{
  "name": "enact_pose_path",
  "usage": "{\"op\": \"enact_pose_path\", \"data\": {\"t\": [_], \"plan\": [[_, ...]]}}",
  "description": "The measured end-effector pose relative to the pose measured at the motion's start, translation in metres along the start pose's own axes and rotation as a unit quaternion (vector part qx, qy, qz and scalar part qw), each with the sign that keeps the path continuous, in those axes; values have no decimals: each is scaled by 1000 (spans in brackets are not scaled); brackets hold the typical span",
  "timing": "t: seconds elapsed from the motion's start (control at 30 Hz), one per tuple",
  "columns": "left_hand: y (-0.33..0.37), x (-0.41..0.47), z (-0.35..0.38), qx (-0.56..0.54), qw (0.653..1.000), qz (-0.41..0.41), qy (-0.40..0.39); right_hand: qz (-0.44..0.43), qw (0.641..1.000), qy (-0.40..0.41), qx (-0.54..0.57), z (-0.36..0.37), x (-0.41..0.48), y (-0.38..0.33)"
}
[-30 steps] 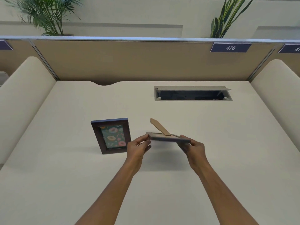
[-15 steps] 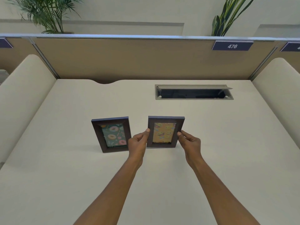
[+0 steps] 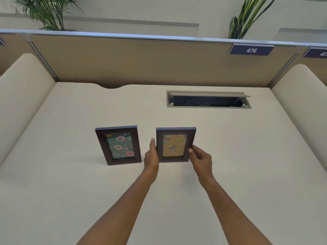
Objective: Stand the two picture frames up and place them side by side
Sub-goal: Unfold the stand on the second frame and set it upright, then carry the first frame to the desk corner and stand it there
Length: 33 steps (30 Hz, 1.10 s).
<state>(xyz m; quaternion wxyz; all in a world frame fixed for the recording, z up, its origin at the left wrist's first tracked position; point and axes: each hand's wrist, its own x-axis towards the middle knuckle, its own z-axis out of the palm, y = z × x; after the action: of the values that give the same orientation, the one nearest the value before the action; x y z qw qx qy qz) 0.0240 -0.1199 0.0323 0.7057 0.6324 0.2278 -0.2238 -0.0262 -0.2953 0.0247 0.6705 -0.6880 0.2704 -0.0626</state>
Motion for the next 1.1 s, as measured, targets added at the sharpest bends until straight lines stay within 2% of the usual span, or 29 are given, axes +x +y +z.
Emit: {"op": "enact_pose_path", "data": {"t": [0.3, 0.43, 0.77, 0.97, 1.03, 1.1], "plan": [[13, 15, 9, -112, 993, -14, -32, 9, 1000, 15, -10, 1, 3, 1], [14, 19, 11, -126, 991, -21, -35, 10, 1000, 25, -8, 3, 1, 1], [3, 1, 1, -45, 999, -8, 9, 17, 997, 60, -55, 7, -4, 10], [-24, -20, -30, 5, 998, -15, 64, 75, 985, 130, -91, 15, -29, 23], [-29, -29, -43, 10, 996, 4, 84, 82, 984, 119, -108, 25, -43, 26], [-30, -36, -55, 12, 994, 41, 100, 85, 987, 74, -114, 39, -56, 25]]}}
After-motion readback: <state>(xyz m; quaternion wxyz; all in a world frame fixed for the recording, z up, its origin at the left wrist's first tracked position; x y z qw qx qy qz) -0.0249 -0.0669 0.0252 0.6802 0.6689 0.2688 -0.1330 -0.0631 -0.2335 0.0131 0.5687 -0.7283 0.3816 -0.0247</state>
